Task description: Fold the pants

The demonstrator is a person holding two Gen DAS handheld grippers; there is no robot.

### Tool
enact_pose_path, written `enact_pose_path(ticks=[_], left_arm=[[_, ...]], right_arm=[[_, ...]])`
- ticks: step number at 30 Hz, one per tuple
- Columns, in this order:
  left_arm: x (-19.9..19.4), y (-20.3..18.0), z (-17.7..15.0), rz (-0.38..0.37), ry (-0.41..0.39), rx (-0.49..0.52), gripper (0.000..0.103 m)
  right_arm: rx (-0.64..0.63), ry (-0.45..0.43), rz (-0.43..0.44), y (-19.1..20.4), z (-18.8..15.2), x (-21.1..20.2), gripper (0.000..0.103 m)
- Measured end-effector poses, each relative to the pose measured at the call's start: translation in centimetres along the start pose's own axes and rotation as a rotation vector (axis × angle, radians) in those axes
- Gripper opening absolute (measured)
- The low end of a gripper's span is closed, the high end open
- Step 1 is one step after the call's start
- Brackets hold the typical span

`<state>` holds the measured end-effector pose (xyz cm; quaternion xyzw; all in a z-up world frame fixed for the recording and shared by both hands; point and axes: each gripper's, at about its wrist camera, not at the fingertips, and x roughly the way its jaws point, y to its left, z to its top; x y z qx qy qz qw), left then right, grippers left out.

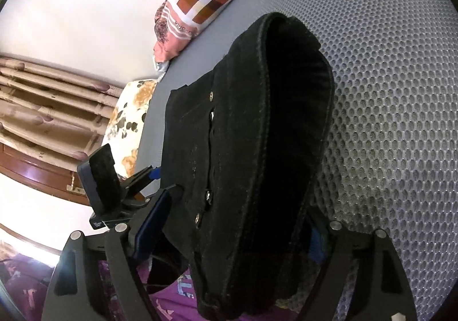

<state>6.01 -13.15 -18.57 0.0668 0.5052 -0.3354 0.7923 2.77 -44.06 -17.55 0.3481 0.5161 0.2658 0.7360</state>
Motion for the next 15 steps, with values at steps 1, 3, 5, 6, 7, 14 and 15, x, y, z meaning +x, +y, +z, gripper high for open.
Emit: enact_pose_path(ticks=[1, 3, 5, 6, 7, 14, 15], left_arm=[[0.1, 0.0, 0.2, 0.001, -0.001, 0.000, 0.078], [0.1, 0.0, 0.2, 0.005, -0.001, 0.002, 0.078], [0.1, 0.0, 0.1, 0.008, 0.000, 0.003, 0.079], [0.1, 0.0, 0.1, 0.012, 0.000, 0.006, 0.079], [0.0, 0.0, -0.1, 0.013, 0.000, 0.007, 0.079], [0.1, -0.1, -0.1, 0.022, 0.001, 0.014, 0.080], [0.1, -0.1, 0.0, 0.021, 0.002, 0.014, 0.080]], right_arm=[[-0.006, -0.001, -0.001, 0.0, 0.0, 0.0, 0.082], [-0.020, -0.007, -0.003, -0.2, -0.2, -0.3, 0.084], [-0.035, -0.017, -0.007, -0.1, -0.3, -0.4, 0.086], [-0.039, -0.020, -0.009, 0.0, -0.3, -0.3, 0.087], [-0.042, -0.024, -0.011, 0.1, -0.4, -0.2, 0.089], [-0.033, -0.019, -0.011, 1.0, -0.2, 0.6, 0.103], [-0.022, -0.023, -0.010, 1.0, -0.1, 0.7, 0.103]])
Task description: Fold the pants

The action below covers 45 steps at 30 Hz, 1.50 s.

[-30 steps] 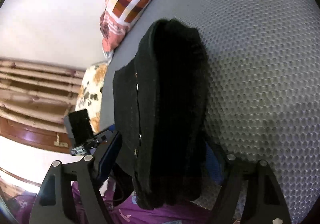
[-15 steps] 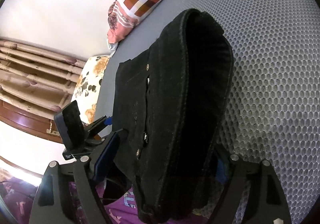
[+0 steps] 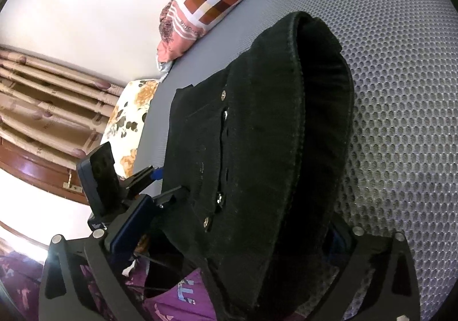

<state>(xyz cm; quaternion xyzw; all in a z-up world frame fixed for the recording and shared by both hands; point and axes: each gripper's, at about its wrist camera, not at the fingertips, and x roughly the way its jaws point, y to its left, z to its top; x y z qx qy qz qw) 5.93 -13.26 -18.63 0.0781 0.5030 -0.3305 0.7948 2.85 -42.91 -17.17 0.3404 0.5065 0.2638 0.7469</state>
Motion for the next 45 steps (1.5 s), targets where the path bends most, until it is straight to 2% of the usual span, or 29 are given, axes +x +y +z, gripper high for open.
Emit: enact_pose_path(ticks=[8, 14, 22, 25, 28, 32, 36, 38, 40, 41, 43, 45], left_arm=[[0.3, 0.0, 0.3, 0.007, 0.012, 0.009, 0.085], [0.6, 0.1, 0.6, 0.013, 0.018, 0.013, 0.091], [0.3, 0.7, 0.4, -0.020, 0.009, 0.024, 0.091], [-0.5, 2.5, 0.3, -0.077, 0.014, -0.035, 0.091], [-2.1, 5.5, -0.1, -0.129, -0.007, -0.144, 0.091], [-3.7, 7.8, -1.0, -0.112, -0.016, -0.196, 0.091], [-4.0, 8.6, -2.2, -0.105, 0.013, -0.236, 0.091], [-4.0, 8.7, -2.8, -0.124, 0.020, -0.266, 0.091], [-4.0, 8.4, -3.1, -0.132, 0.012, -0.275, 0.091], [-4.0, 8.3, -3.1, -0.135, 0.012, -0.272, 0.091], [-3.9, 7.9, -3.1, -0.132, 0.020, -0.261, 0.091], [-3.8, 7.3, -2.9, -0.126, 0.024, -0.251, 0.091]], right_arm=[[0.074, 0.016, 0.018, -0.6, 0.6, 0.2, 0.103], [0.048, 0.004, 0.011, -0.4, 0.3, 0.1, 0.103], [0.035, -0.014, 0.008, 0.0, -0.3, 0.2, 0.103], [0.075, -0.040, 0.015, -0.2, -0.6, -0.3, 0.103], [0.155, -0.073, 0.068, -1.2, -1.2, -1.5, 0.103], [0.233, -0.094, 0.162, -2.3, -3.4, -3.3, 0.103], [0.242, -0.102, 0.218, -2.1, -4.9, -4.3, 0.103], [0.231, -0.108, 0.211, -1.5, -5.5, -4.6, 0.098], [0.220, -0.106, 0.199, -1.1, -5.6, -4.5, 0.072], [0.210, -0.101, 0.162, -0.9, -5.6, -4.4, 0.066], [0.216, -0.084, 0.109, -1.2, -5.6, -4.1, 0.042], [0.249, -0.087, 0.099, -2.1, -5.9, -4.2, 0.032]])
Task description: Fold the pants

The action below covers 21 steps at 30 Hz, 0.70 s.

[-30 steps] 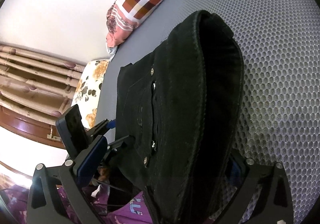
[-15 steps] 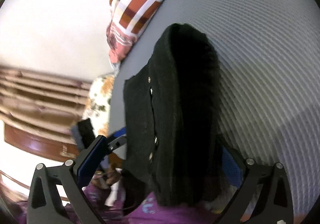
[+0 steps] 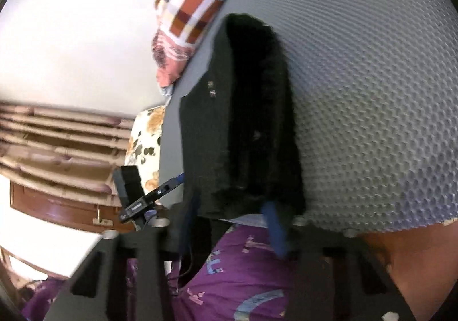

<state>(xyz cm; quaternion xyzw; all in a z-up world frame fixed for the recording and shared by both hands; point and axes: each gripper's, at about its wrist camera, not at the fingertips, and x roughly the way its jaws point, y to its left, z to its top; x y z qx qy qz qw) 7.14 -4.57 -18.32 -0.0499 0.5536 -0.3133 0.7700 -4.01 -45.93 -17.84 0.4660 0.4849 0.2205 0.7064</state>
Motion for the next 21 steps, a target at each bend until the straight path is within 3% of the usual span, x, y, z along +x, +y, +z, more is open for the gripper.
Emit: enact_pose_path(ticks=[5, 8, 12, 18, 21], left_arm=[[0.4, -0.8, 0.0, 0.010, 0.013, 0.020, 0.091], [0.7, -1.3, 0.0, 0.011, 0.017, 0.033, 0.091], [1.0, -1.9, -0.2, 0.027, 0.021, 0.069, 0.091], [1.4, -2.5, -0.2, 0.029, 0.032, 0.081, 0.091], [1.5, -2.7, -0.1, 0.024, 0.032, 0.075, 0.091]], right_arm=[[-0.001, -0.022, -0.010, 0.4, 0.0, -0.2, 0.029], [-0.018, -0.044, 0.064, 1.7, 0.3, -0.8, 0.026], [-0.026, -0.020, -0.104, -0.5, 0.1, -0.6, 0.026], [0.128, -0.174, 0.037, -3.5, 0.6, -4.4, 0.036], [0.135, -0.161, 0.106, -2.5, 1.0, -4.2, 0.036]])
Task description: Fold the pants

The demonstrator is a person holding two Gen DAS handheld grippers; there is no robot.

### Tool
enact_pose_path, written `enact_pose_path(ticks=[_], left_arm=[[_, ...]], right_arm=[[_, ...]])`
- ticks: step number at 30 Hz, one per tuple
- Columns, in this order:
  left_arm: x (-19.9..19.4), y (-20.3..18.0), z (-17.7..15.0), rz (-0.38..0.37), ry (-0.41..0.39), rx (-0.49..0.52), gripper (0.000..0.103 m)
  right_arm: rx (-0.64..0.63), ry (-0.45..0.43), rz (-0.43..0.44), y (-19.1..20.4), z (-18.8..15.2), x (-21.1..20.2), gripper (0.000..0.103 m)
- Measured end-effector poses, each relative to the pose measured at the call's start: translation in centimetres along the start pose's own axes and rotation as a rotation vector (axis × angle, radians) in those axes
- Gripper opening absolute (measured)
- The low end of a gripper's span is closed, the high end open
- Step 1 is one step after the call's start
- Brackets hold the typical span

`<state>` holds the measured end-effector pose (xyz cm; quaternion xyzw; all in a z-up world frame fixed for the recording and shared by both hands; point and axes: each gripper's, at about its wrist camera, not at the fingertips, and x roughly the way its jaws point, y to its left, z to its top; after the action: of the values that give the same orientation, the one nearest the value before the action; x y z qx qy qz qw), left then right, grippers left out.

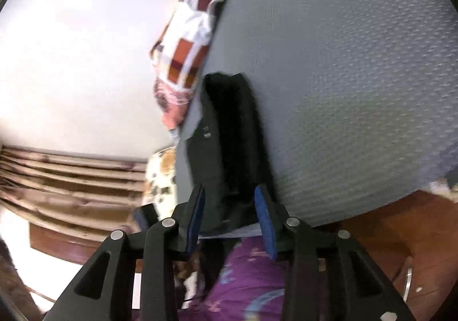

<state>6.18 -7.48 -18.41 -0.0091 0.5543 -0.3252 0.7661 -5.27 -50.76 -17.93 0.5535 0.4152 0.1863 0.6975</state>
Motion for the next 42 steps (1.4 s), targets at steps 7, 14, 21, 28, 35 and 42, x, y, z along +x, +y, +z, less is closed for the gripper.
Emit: enact_pose_path(ticks=[7, 14, 21, 28, 35, 42], left_arm=[[0.2, -0.1, 0.2, -0.011, -0.002, -0.011, 0.091], [-0.3, 0.5, -0.6, -0.015, -0.009, -0.014, 0.091], [-1.0, 1.6, -0.9, -0.016, -0.015, -0.031, 0.091], [-1.2, 1.5, -1.2, -0.008, -0.012, -0.014, 0.091], [-1.0, 0.7, -1.1, -0.006, -0.008, -0.007, 0.091], [-1.0, -0.4, -0.5, -0.014, -0.023, -0.003, 0.091]], right_arm=[[0.016, 0.078, 0.006, 0.7, -1.0, 3.3, 0.041], [-0.027, 0.081, -0.015, 2.0, -1.3, 5.9, 0.043], [-0.053, 0.102, 0.077, 3.8, -2.9, 6.5, 0.015], [0.127, 0.105, 0.035, -2.2, -2.8, 6.4, 0.010], [0.134, 0.114, 0.053, -1.7, -2.9, 6.4, 0.017], [0.083, 0.036, 0.053, -0.9, -2.1, 1.5, 0.065]])
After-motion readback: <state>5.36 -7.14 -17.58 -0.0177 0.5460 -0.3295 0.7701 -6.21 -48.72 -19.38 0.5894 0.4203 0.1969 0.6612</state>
